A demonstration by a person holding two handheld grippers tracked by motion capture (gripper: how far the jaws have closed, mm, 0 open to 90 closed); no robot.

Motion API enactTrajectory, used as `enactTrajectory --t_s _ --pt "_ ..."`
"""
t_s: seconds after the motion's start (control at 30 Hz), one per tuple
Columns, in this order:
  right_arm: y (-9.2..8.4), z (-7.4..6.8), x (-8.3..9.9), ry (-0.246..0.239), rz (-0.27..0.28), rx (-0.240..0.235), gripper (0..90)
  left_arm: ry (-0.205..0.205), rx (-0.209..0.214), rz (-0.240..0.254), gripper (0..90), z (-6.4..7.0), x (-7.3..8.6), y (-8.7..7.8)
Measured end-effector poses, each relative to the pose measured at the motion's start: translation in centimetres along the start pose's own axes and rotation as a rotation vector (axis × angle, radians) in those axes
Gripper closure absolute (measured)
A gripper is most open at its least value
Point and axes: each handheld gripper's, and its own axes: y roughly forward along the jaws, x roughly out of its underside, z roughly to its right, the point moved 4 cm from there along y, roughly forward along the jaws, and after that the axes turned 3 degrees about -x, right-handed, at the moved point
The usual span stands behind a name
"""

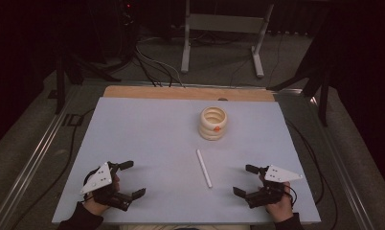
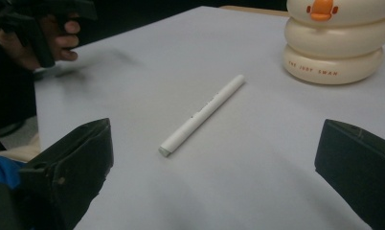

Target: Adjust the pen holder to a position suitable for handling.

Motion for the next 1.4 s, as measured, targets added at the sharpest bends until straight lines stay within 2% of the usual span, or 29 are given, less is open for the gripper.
enactTrajectory --t_s 0.13,0.17,0.23,0.47,0.67,0.9,1.03,1.4 --pt "0.2 -0.2 0.1 -0.027 -0.023 0.024 0.0 0.003 -0.006 0.000 0.0 0.0 -0.1 -0.1" --pt "0.2 -0.3 0.1 -0.033 -0.023 0.023 0.0 0.018 -0.020 -0.010 0.0 -0.1 -0.1 -0.1" --pt "0.3 -0.3 0.1 -0.047 -0.028 0.031 0.0 0.019 -0.032 -0.012 0.0 -0.2 0.0 -0.2" --pt "0.2 -0.4 0.0 -0.056 -0.022 0.052 0.0 0.014 -0.071 -0.001 0.0 -0.6 -0.1 -0.3" --pt "0.5 -0.6 -0.2 -0.042 -0.014 0.025 0.0 0.008 -0.068 -0.005 0.0 -0.5 0.0 -0.3" --pt "0.6 -1.0 -0.4 -0.049 -0.020 0.031 0.0 -0.001 -0.059 -0.014 0.0 -0.5 0.0 -0.4" --pt "0.5 -1.5 -0.9 -0.037 -0.018 0.005 0.0 -0.003 -0.056 -0.011 0.0 -0.5 0.0 -0.3" --pt "-0.1 -2.1 -2.9 -0.025 0.001 0.020 0.0 -0.011 -0.050 -0.012 0.0 -0.5 -0.1 -0.3"
